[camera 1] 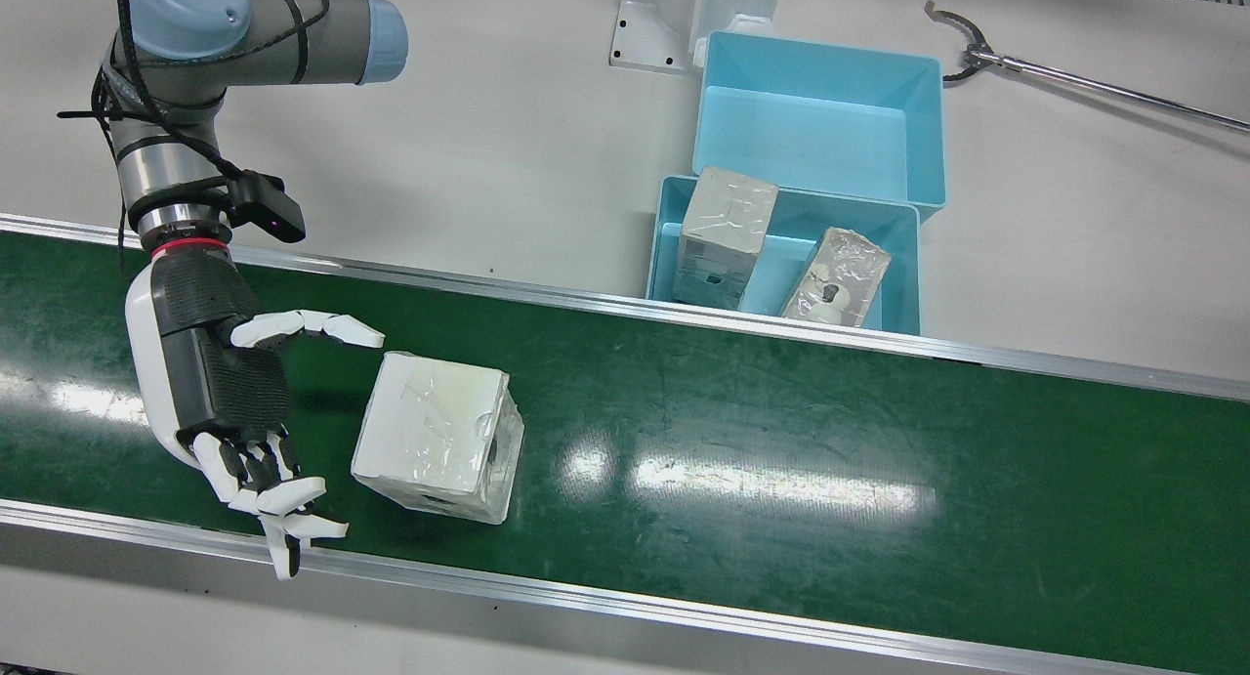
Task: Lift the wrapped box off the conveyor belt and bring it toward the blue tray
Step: 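Close the right hand around the plastic-wrapped white box and lift it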
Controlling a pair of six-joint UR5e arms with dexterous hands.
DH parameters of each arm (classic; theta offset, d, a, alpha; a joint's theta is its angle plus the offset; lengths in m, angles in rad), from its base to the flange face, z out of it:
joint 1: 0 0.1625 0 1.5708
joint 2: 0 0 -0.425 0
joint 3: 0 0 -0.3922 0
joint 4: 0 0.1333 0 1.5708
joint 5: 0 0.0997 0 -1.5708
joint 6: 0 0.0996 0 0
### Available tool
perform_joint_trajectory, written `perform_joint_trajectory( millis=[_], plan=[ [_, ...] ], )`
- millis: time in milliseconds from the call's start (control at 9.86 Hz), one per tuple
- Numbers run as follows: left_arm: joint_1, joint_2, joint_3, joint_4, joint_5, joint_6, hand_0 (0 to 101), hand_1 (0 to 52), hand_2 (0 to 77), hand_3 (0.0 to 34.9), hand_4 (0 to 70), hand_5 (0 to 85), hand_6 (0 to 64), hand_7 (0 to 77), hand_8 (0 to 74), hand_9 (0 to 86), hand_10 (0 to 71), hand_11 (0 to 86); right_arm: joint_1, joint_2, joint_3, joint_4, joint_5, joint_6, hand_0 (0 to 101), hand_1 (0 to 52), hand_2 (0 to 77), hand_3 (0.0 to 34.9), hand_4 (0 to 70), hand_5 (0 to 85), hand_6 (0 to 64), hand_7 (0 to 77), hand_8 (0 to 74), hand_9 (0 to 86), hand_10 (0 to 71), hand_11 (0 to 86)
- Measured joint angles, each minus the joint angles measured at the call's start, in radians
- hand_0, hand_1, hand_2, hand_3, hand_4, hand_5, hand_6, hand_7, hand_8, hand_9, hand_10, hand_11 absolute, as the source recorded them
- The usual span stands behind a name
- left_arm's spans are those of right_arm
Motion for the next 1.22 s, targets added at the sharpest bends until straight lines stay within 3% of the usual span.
perform_joint_trajectory(
  millis=[1217],
  plan=[
    [0.000, 0.000, 0.000, 0.000, 0.000, 0.000, 0, 0.0, 0.5, 0.0, 0.0, 1.1, 0.5, 0.0, 0.0, 0.0, 0.5, 0.0, 0.002, 0.001, 0.001, 0.000, 0.000, -0.004, 49, 18.0, 24.0, 23.4, 10.9, 39.8, 3.8, 24.5, 0.0, 4.9, 0.0, 0.0]
  ],
)
